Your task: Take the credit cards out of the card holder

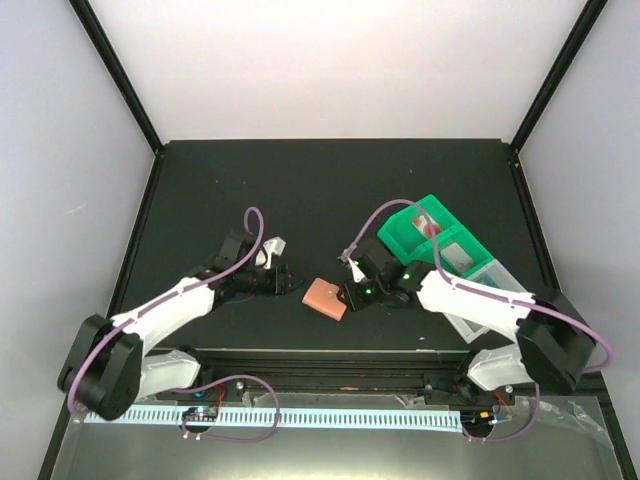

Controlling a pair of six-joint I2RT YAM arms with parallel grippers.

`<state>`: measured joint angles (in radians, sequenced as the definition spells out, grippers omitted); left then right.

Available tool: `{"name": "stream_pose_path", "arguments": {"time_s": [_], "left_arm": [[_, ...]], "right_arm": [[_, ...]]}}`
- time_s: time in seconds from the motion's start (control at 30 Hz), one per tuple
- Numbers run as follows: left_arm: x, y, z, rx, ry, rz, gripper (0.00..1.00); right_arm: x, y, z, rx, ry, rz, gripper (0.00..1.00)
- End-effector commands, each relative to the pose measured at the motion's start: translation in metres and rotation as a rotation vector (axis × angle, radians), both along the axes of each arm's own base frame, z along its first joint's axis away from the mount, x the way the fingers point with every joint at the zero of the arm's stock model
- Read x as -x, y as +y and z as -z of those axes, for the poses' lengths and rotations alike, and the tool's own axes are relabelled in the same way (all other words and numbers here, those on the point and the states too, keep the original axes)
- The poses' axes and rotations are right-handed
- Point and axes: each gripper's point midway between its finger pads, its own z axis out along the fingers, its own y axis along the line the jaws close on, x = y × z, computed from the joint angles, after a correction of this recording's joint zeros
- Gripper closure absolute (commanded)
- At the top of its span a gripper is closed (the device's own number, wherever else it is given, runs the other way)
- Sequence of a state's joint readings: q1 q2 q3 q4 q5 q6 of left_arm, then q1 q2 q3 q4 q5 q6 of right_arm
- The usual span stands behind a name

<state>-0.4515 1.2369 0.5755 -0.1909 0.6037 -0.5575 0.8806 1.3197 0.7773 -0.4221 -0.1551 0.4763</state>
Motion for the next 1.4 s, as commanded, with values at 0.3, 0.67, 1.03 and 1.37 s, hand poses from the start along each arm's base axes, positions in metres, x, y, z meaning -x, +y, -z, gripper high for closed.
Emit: {"name": "stream_pose_path", "arguments": {"time_s": [0.3, 0.67, 1.03, 1.37], "left_arm": [[0.034, 0.041, 0.006, 0.034, 0.000, -0.218, 0.46], [0.049, 0.045, 0.019, 0.070, 0.029, -0.235, 0.46], [0.052, 0.044, 0.020, 0.081, 0.035, -0.230, 0.46], [0.053, 0.043, 0.020, 0.091, 0.037, -0.228, 0.46]], "right_arm": [[-0.041, 0.052, 0.016, 0.105, -0.124, -0.096, 0.65], [-0.046, 0.050, 0.044, 0.194, -0.111, -0.115, 0.67], [-0.046, 0.045, 0.065, 0.261, -0.085, -0.121, 0.69], [-0.045, 0.031, 0.067, 0.338, -0.117, -0.094, 0.71]]}}
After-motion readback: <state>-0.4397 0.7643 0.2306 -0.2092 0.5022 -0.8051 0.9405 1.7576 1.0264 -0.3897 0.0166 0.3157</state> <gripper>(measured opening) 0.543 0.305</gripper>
